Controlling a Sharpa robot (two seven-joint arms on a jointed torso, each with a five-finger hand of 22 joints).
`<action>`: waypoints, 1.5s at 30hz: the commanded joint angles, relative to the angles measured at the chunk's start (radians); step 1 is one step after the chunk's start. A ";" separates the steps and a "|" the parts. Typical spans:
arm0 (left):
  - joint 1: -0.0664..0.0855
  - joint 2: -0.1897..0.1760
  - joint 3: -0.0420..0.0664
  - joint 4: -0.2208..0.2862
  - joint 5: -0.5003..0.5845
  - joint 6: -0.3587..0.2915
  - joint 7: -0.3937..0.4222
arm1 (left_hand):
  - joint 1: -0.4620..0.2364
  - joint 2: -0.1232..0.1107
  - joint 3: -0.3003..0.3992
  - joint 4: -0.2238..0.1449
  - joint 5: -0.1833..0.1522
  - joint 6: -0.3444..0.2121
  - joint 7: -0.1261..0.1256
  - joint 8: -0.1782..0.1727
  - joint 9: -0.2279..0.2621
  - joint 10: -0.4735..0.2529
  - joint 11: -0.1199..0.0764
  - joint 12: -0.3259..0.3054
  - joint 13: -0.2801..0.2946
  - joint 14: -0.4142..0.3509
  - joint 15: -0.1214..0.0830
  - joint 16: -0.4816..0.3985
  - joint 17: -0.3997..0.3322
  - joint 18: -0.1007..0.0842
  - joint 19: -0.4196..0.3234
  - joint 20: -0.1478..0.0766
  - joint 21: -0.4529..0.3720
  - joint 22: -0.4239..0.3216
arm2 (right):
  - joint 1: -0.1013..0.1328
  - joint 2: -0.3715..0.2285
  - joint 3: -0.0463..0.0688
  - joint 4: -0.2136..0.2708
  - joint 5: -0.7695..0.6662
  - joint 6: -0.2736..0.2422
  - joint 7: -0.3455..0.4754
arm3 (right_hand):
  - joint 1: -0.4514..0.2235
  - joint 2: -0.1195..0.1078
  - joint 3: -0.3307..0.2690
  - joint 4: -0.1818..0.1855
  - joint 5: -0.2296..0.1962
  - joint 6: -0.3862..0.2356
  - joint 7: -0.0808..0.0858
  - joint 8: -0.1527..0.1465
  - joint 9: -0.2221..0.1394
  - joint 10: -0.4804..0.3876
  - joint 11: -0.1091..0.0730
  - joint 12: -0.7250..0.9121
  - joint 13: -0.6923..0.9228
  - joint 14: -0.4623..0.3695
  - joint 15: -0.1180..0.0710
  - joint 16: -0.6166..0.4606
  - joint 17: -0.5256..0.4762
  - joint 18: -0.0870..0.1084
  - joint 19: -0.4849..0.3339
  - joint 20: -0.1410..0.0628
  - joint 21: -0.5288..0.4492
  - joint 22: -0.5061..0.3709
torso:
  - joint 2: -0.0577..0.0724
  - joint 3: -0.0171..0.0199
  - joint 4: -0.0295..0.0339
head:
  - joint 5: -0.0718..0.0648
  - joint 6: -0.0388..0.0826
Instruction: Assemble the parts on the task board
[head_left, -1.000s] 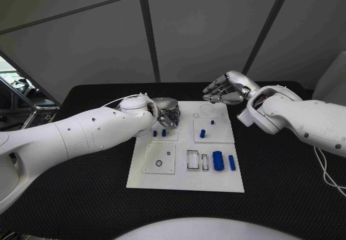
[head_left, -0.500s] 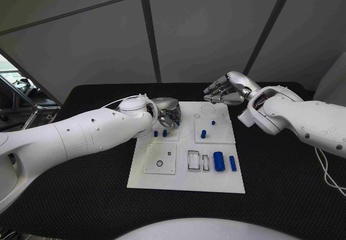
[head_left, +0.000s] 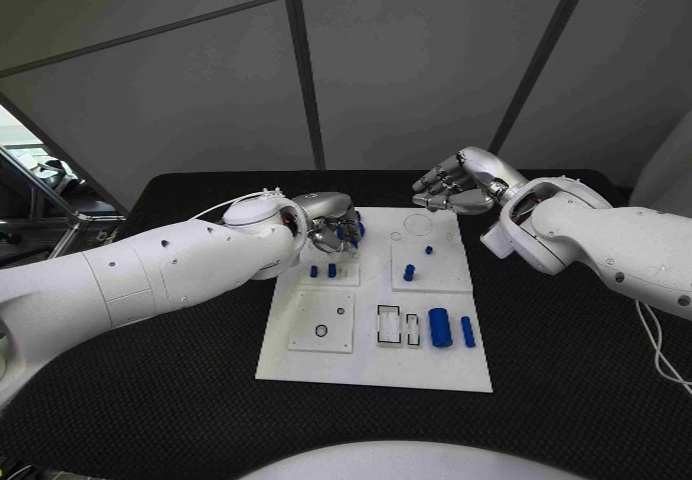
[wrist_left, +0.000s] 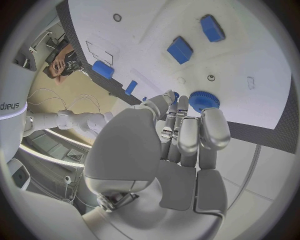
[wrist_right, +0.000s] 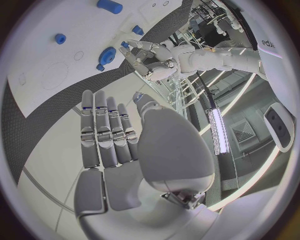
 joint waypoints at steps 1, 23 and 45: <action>0.002 -0.026 0.007 0.024 0.018 -0.011 0.003 | -0.010 -0.004 0.008 -0.001 0.000 0.005 0.002 -0.004 0.000 0.005 0.002 -0.007 0.001 0.004 0.001 0.002 -0.001 -0.103 0.008 0.000 -0.004 0.048 | 0.002 0.000 0.001 0.000 0.000 0.004 0.009 | 0.000 0.011 0.002 -0.005 0.005 -0.005 -0.001 0.002 0.001 -0.008 -0.001 0.001 -0.001 0.001 0.003 -0.003 -0.001 0.012 0.007 -0.003 -0.004 -0.001 | 0.001 0.0000 -0.0002 | 0.002 0.000; -0.014 -0.106 0.041 0.047 0.023 0.040 -0.031 | -0.014 -0.005 0.009 -0.002 0.000 0.008 0.001 -0.005 -0.001 0.009 0.001 -0.010 0.002 0.006 0.000 0.003 0.000 -0.104 0.012 0.000 0.001 0.052 | 0.001 0.002 0.001 -0.007 0.000 0.007 0.012 | 0.000 0.013 0.002 -0.005 0.006 -0.004 -0.001 0.002 0.001 -0.008 -0.002 0.001 -0.001 0.001 0.003 -0.003 -0.001 0.012 0.007 -0.003 -0.004 -0.001 | 0.003 0.0005 -0.0030 | 0.010 -0.002; -0.026 -0.088 0.041 0.005 0.023 0.099 -0.034 | -0.017 -0.007 0.009 -0.004 0.000 0.008 0.000 -0.007 -0.001 0.012 0.001 -0.014 0.002 0.006 0.000 0.003 -0.003 -0.104 0.011 0.000 -0.001 0.051 | 0.001 0.001 0.001 -0.006 0.000 0.006 0.012 | 0.000 0.013 0.002 -0.005 0.006 -0.004 -0.001 0.002 0.001 -0.008 -0.002 0.001 -0.001 0.001 0.003 -0.003 -0.001 0.012 0.007 -0.003 -0.004 -0.001 | 0.003 0.0003 -0.0021 | 0.009 -0.001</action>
